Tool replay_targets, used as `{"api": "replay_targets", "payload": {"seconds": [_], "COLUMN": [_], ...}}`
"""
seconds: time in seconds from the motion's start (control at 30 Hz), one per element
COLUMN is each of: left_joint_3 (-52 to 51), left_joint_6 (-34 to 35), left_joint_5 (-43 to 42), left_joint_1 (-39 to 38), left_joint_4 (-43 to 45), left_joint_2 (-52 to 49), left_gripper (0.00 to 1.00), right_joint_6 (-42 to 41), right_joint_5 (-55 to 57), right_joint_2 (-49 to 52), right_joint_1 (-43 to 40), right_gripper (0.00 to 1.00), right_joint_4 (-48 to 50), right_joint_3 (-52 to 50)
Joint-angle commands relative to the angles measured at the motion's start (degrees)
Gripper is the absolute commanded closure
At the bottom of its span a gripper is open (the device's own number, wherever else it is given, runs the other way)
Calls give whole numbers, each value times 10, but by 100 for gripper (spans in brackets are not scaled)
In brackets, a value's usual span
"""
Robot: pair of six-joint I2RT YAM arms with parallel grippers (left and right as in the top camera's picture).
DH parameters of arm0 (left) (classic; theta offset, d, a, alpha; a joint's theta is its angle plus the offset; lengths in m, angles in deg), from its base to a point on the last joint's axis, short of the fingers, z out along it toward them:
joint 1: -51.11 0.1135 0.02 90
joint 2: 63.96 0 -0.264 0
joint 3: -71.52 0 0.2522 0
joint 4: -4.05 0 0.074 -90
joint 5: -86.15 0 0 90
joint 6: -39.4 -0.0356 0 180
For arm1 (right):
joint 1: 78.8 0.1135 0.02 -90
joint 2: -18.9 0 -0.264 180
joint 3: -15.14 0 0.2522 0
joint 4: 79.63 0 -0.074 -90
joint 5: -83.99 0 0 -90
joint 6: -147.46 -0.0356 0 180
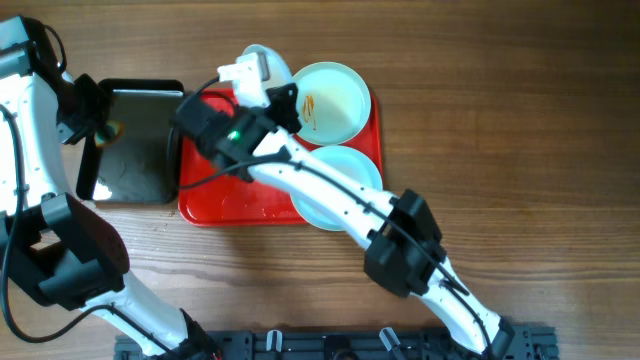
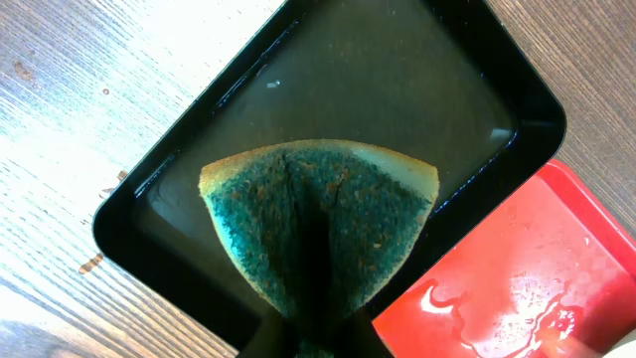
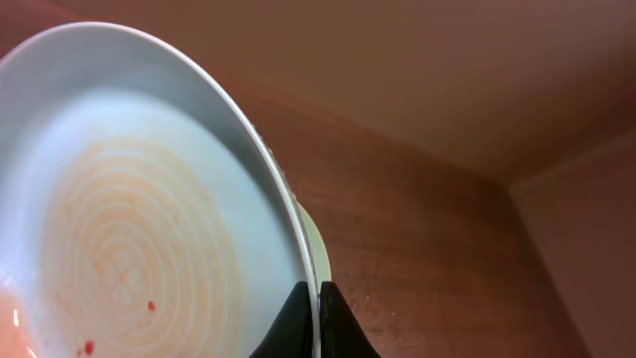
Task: Clean dirty plates on tray and stack at the side
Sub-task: 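Lift the cleaned plate with the right gripper and place it right of the tray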
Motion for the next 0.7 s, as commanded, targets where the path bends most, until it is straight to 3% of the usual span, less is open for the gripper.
{"api": "replay_targets", "payload": {"seconds": [0.0, 0.13, 0.3, 0.37, 0.47, 0.57, 0.67], "left_joint_3": [5, 5, 5, 5, 5, 5, 5], "left_joint_6": [-12, -12, -12, -12, -12, -12, -12], "left_joint_5": [-5, -5, -5, -5, -5, -5, -5], "left_joint_1": [1, 1, 1, 1, 1, 1, 1], "left_joint_4": [3, 2, 2, 2, 2, 2, 0], "left_joint_2": [3, 3, 3, 3, 3, 3, 3], "left_gripper": [96, 96, 96, 96, 96, 96, 96], "right_joint_6": [-17, -16, -13, 56, 163, 198, 198], "right_joint_5": [97, 141, 70, -52, -400, -579, -660], "right_joint_2": [9, 9, 8, 8, -44, -112, -159], "right_joint_1": [27, 40, 31, 8, -99, -203, -337], "right_gripper": [96, 96, 96, 96, 96, 96, 96], "right_joint_4": [-1, -13, -12, 5, 6, -11, -63], "right_joint_3": [-1, -1, -1, 0, 0, 0, 0]}}
